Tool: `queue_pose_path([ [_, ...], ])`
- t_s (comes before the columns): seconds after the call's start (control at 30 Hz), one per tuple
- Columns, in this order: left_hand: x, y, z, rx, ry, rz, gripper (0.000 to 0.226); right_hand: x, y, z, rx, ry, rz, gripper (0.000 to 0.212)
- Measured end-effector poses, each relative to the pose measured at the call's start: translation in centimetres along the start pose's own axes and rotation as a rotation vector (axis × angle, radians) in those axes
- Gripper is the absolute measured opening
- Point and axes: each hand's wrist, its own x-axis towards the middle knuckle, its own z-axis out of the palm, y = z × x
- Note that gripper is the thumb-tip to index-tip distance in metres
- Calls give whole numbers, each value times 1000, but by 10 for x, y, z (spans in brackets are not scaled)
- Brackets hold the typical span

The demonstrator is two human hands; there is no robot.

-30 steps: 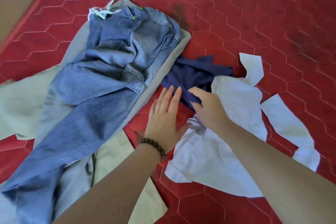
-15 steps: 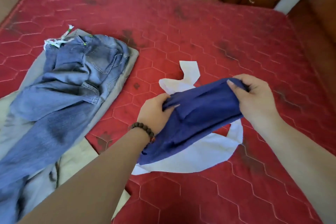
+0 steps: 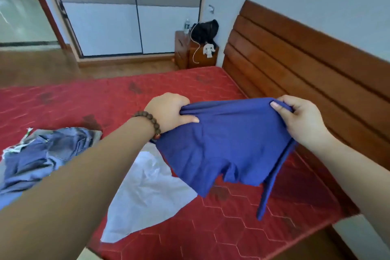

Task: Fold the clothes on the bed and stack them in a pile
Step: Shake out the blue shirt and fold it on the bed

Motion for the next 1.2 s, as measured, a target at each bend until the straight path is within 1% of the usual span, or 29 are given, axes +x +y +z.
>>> queue_pose_path([
  [0.1,27,50,-48,170,-24,136,49,-19,-10,-71,-23,112,30,40],
  [0.17,43,83,-78,183,-30,204,46,-36,-15,-110,-54,198,62,41],
  [0.23,56,115,-106,149,-15,263,43,-55,-21,-141,-102,274,95,42],
  [0.3,64,148,-130,91,12,327,43,-74,-27,-163,-148,335,135,38],
  [0.37,70,180,-153,-8,30,367,45,-87,-39,-178,-204,389,168,29],
  [0.4,72,196,-163,-50,28,381,44,-90,-49,-183,-203,410,181,20],
  [0.43,73,211,-172,-75,16,395,42,-91,-61,-185,-159,409,195,7],
  [0.47,74,227,-179,-87,-4,405,40,-89,-76,-186,-74,391,193,13],
  [0.53,71,259,-189,-103,-70,391,36,-81,-107,-185,152,296,119,46],
  [0.57,70,273,-191,-104,-93,372,32,-77,-121,-184,226,237,95,54],
  [0.6,67,285,-192,-115,-110,354,27,-73,-132,-182,256,189,66,55],
  [0.63,63,295,-192,-153,-134,343,23,-70,-141,-181,238,177,42,48],
  [0.67,60,301,-192,-243,-178,337,19,-67,-145,-181,187,213,37,34],
  [0.7,56,305,-193,-374,-238,331,14,-66,-150,-181,144,275,53,17],
  [0.73,52,307,-192,-530,-290,329,14,-66,-150,-181,150,335,75,6],
  [0.8,47,307,-189,-815,-363,327,19,-69,-151,-181,301,392,153,13],
  [0.83,45,307,-187,-933,-383,323,16,-71,-152,-181,380,396,194,16],
  [0.9,43,308,-185,-1088,-381,301,9,-73,-156,-181,427,421,222,15],
  [0.97,45,309,-185,-1188,-322,238,13,-72,-165,-184,382,521,165,13],
  [1.0,47,309,-184,-1231,-291,185,12,-74,-166,-187,386,563,107,17],
  [1.03,49,310,-185,-1268,-272,123,10,-76,-171,-191,422,564,50,23],
  [1.07,51,311,-185,-1302,-266,65,9,-78,-172,-195,469,501,-5,30],
  [1.1,53,312,-186,-1333,-261,22,9,-80,-173,-197,443,419,-32,37],
  [1.13,55,314,-188,-1366,-248,-1,8,-81,-173,-199,340,352,-54,40],
  [1.17,57,316,-190,-1409,-239,-11,7,-80,-174,-200,201,333,-74,33],
  [1.2,58,318,-192,-1466,-247,-8,8,-77,-174,-201,94,383,-90,17],
])
